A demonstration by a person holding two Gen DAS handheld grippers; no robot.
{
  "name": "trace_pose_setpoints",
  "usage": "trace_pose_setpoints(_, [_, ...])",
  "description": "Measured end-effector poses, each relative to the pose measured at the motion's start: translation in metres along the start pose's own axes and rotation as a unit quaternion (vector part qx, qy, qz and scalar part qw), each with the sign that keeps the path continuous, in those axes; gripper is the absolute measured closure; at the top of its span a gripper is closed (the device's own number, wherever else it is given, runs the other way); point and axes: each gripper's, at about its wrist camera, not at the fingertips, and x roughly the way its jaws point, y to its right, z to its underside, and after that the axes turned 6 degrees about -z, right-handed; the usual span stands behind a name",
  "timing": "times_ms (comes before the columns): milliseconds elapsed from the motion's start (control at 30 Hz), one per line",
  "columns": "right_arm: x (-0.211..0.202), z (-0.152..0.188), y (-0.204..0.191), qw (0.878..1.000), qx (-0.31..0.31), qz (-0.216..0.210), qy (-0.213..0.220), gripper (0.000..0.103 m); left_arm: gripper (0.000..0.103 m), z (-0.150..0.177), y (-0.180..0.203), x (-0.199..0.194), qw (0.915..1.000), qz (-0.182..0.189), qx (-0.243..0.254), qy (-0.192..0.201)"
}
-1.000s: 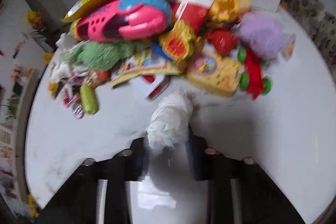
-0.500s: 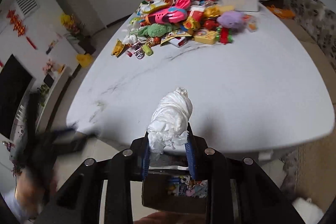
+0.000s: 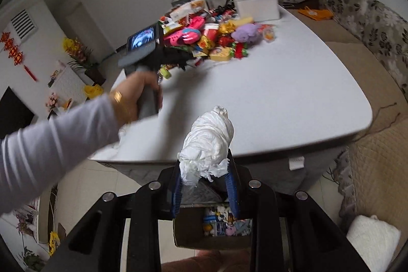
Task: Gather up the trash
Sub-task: 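Grasp the white tissue with the right tool while the left tool grasps the green-capped bottle, then lower both tools over the cardboard box and release the tissue and bottle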
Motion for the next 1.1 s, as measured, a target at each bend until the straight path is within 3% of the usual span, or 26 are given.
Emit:
trace_pose_setpoints(67, [0.000, 0.003, 0.006, 1.000, 0.005, 0.006, -0.003, 0.074, 0.017, -0.007, 0.001, 0.007, 0.9999, -0.005, -0.013, -0.010])
trace_pose_setpoints(100, [-0.001, 0.004, 0.009, 1.000, 0.006, 0.010, -0.005, 0.074, 0.031, -0.010, 0.000, 0.012, 0.9996, 0.001, -0.024, -0.018])
trace_pose_setpoints(167, [-0.003, 0.006, 0.013, 1.000, 0.009, 0.012, -0.007, 0.074, 0.038, -0.015, 0.000, 0.014, 0.9995, -0.010, -0.024, -0.016])
trace_pose_setpoints(233, [-0.004, 0.005, 0.015, 1.000, 0.010, 0.011, -0.007, 0.074, 0.073, -0.018, 0.000, 0.014, 0.9997, -0.007, -0.016, -0.018])
trace_pose_setpoints(267, [-0.004, 0.003, 0.015, 1.000, 0.008, 0.011, -0.006, 0.074, 0.081, -0.017, -0.002, 0.012, 0.9997, 0.006, -0.016, -0.019])
trace_pose_setpoints(433, [0.003, -0.010, 0.008, 1.000, -0.006, -0.007, -0.004, 0.074, 0.084, -0.002, -0.020, -0.002, 0.9997, 0.018, 0.014, 0.003])
trace_pose_setpoints(667, [0.024, -0.028, -0.014, 0.999, -0.037, -0.033, -0.009, 0.074, 0.085, 0.047, -0.070, -0.045, 0.9956, 0.056, 0.057, 0.049])
trace_pose_setpoints(900, [0.044, -0.033, -0.040, 0.997, -0.061, -0.052, -0.020, 0.074, 0.086, 0.098, -0.143, -0.087, 0.9842, 0.153, 0.066, 0.060])
trace_pose_setpoints(1100, [0.059, -0.029, -0.065, 0.994, -0.076, -0.073, -0.032, 0.074, 0.086, 0.123, -0.181, -0.109, 0.9756, 0.194, 0.083, 0.062])
